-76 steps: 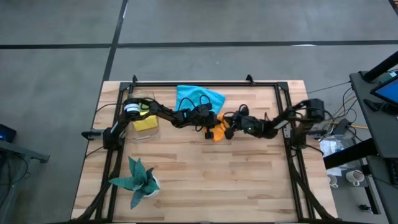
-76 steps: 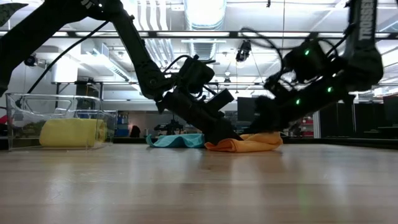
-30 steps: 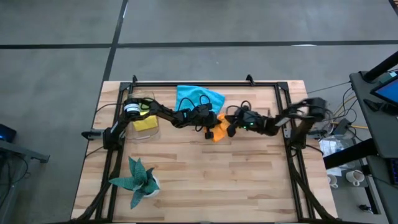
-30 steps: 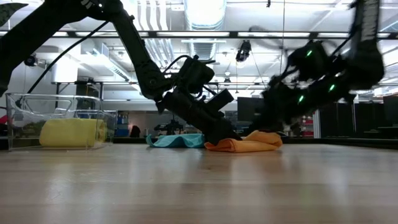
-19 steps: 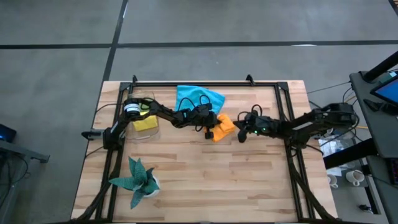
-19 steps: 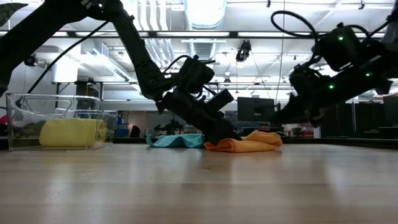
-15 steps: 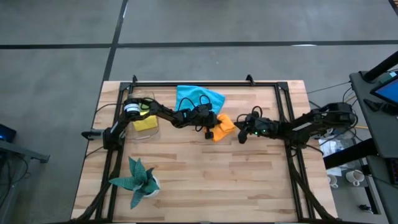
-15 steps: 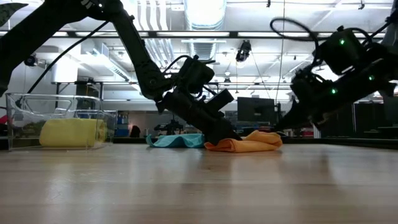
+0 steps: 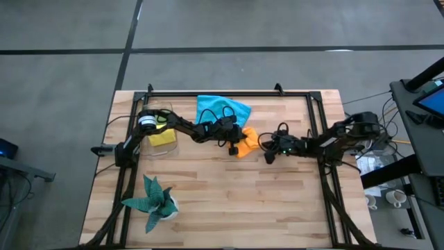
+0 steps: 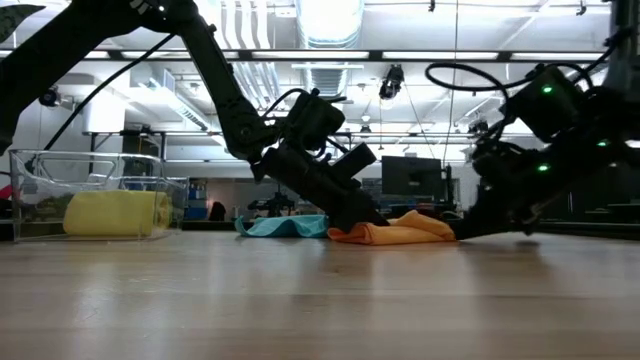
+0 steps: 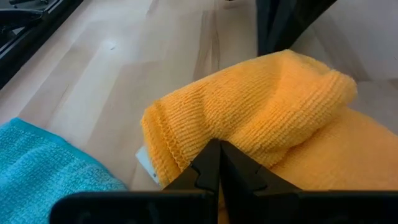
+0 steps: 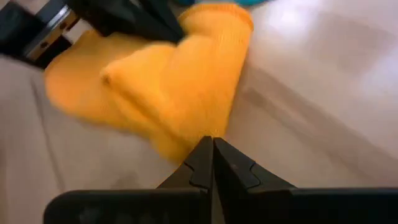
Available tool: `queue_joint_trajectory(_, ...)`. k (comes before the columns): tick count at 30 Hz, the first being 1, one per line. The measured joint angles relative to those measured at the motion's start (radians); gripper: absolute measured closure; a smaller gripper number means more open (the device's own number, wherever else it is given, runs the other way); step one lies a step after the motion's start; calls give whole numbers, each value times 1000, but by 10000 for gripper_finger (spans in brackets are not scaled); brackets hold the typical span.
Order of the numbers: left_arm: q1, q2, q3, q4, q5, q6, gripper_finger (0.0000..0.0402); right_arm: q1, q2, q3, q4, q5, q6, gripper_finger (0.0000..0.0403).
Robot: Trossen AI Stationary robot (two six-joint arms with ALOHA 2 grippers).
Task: Roll microfiber towels into tight, uniform cylinder then place into a basket
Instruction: Roll the orange microfiber towel
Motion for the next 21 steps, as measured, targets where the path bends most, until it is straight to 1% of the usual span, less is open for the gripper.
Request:
queue_joint_trajectory(3,-3,0,0,0,-3,-49,402,4,-66,-29,-31,-17,14,394)
queue_joint_trajectory(7,-3,0,0,-2,-2,-189,402,4,-186,-45,-111,-18,44,394)
queue_joint_trajectory(10,-9,0,0,-1,-14,-295,402,4,-275,-46,-206,-16,74,394)
queue_joint_trajectory(13,-25,0,-1,0,-84,-362,402,4,-354,-32,-268,-15,96,394)
queue_joint_trajectory(16,-50,0,-1,-1,-176,-367,402,4,-413,-9,-342,-12,108,388)
queue_joint_trajectory(18,-66,0,-1,-4,-227,-369,402,3,-434,21,-413,-12,108,375)
queue_joint_trajectory(21,-84,0,-1,-4,-274,-382,402,4,-428,66,-543,-12,89,341)
